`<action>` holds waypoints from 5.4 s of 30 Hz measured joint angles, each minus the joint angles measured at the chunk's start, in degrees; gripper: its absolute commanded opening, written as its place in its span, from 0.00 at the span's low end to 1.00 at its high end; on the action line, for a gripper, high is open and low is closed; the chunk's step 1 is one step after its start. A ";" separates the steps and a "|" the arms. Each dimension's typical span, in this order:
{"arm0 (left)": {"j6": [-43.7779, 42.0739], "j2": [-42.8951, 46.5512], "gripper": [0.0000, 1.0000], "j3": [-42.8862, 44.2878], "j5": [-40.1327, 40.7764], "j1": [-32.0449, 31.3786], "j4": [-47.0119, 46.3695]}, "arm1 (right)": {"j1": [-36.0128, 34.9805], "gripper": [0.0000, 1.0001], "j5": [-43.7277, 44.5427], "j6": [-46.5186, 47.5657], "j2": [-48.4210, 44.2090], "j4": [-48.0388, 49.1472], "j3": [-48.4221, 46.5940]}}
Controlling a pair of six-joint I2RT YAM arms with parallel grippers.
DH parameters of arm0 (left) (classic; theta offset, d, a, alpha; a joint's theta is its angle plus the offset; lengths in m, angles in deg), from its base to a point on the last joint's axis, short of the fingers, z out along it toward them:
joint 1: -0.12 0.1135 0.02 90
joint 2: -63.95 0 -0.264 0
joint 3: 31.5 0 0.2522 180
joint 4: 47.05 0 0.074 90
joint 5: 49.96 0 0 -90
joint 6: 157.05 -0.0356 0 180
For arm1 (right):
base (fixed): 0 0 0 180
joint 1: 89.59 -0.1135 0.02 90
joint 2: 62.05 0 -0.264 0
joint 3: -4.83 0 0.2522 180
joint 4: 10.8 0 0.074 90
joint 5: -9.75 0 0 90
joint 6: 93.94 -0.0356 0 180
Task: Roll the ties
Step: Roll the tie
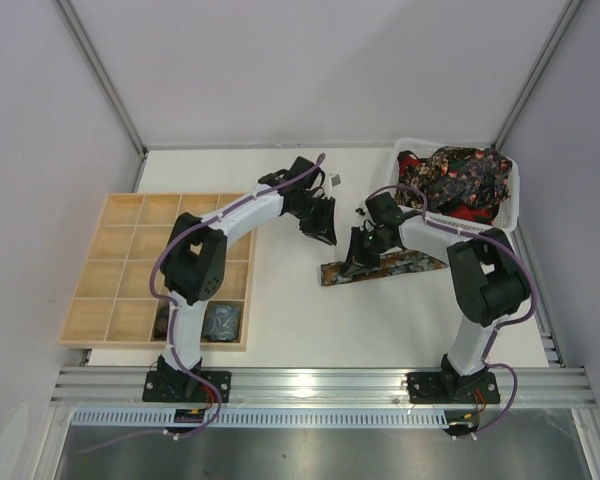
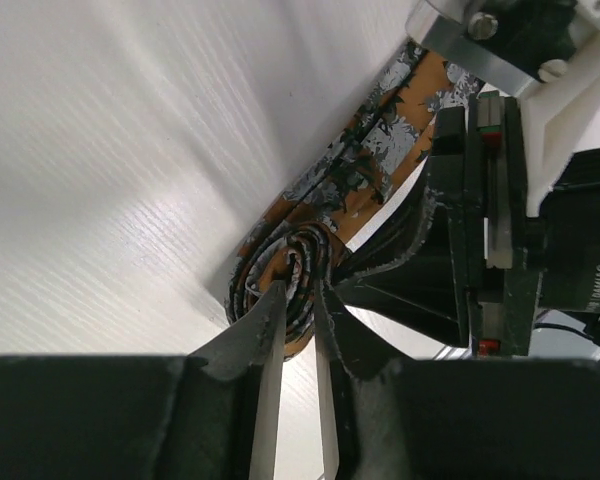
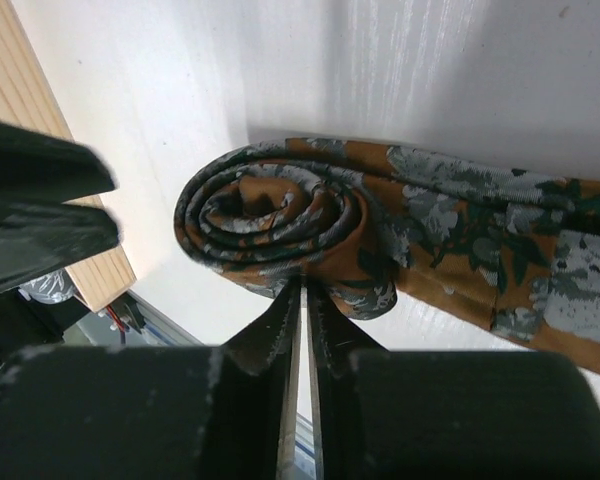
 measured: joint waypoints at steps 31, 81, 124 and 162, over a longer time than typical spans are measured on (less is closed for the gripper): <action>-7.72 -9.51 0.04 3.37 -10.19 2.27 8.83 | -9.38 0.00 11.61 -18.53 -17.57 16.02 23.37; -7.63 -13.40 0.07 8.13 -17.16 4.87 9.49 | -9.62 0.00 25.75 -27.78 -17.68 19.65 24.46; -9.20 -13.90 0.14 2.25 -17.40 2.80 10.25 | -12.00 0.00 23.47 -31.52 -12.94 26.08 24.09; -3.45 -10.36 0.42 3.78 2.47 5.55 6.49 | -12.66 0.00 24.59 -29.86 -19.19 16.26 22.75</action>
